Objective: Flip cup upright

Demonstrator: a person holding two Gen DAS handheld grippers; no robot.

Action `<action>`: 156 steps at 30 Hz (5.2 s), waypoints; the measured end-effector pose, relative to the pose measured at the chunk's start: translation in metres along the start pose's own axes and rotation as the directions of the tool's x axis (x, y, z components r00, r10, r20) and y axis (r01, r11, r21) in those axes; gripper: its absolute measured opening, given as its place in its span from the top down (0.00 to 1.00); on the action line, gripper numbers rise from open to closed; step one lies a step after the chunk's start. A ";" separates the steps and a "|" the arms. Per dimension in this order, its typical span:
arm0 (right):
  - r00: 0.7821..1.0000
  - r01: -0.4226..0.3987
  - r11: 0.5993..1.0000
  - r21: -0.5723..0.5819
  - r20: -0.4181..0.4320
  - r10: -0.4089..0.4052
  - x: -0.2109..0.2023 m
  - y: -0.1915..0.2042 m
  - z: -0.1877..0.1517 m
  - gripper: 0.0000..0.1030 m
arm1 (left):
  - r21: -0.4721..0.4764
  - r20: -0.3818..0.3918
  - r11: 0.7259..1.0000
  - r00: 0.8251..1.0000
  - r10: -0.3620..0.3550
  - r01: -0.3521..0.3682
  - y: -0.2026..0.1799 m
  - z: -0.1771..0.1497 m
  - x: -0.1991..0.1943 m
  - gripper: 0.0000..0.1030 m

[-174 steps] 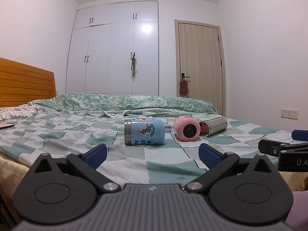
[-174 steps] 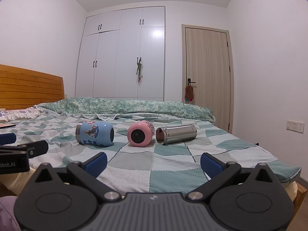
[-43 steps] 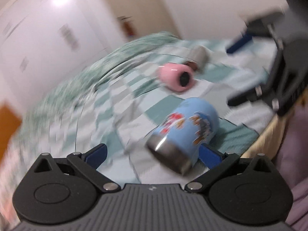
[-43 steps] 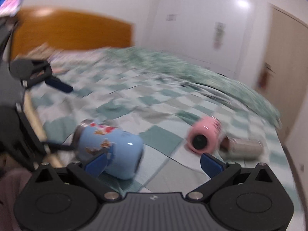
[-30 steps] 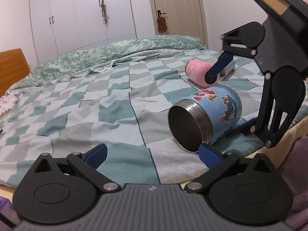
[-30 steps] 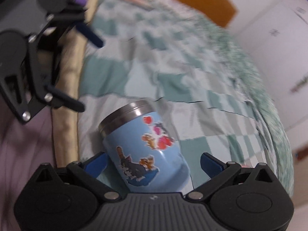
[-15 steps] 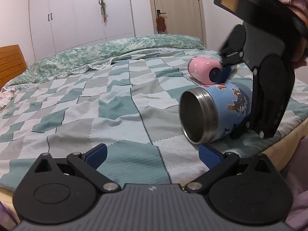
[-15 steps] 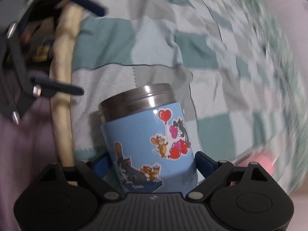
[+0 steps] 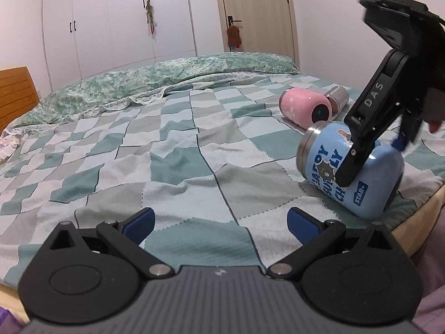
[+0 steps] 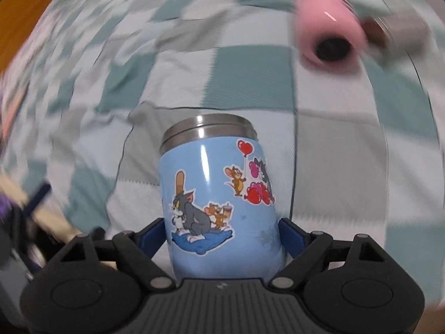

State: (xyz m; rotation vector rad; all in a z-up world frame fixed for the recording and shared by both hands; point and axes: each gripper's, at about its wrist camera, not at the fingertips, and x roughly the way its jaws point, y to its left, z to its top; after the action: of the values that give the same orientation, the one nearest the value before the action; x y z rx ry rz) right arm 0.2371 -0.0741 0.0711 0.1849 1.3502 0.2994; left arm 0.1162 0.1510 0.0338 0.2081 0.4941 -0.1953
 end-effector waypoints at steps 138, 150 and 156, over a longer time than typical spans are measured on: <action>0.291 0.310 0.940 -0.144 0.955 0.050 -0.041 -0.107 -0.264 0.00 | -0.198 0.382 0.970 0.901 0.206 -0.138 -0.150 -0.052 -0.090 0.00; 0.291 0.309 0.940 -0.145 0.955 0.051 -0.042 -0.108 -0.264 0.00 | -0.197 0.386 0.971 0.899 0.206 -0.138 -0.151 -0.052 -0.090 0.00; 0.291 0.309 0.940 -0.146 0.955 0.052 -0.042 -0.108 -0.264 0.00 | -0.197 0.390 0.971 0.899 0.202 -0.133 -0.151 -0.052 -0.091 0.00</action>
State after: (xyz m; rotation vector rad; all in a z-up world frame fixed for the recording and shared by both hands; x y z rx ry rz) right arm -0.0175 -0.2008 0.0211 -0.0392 0.0485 0.1832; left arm -0.0216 0.0308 0.0104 0.0415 0.0723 -0.0238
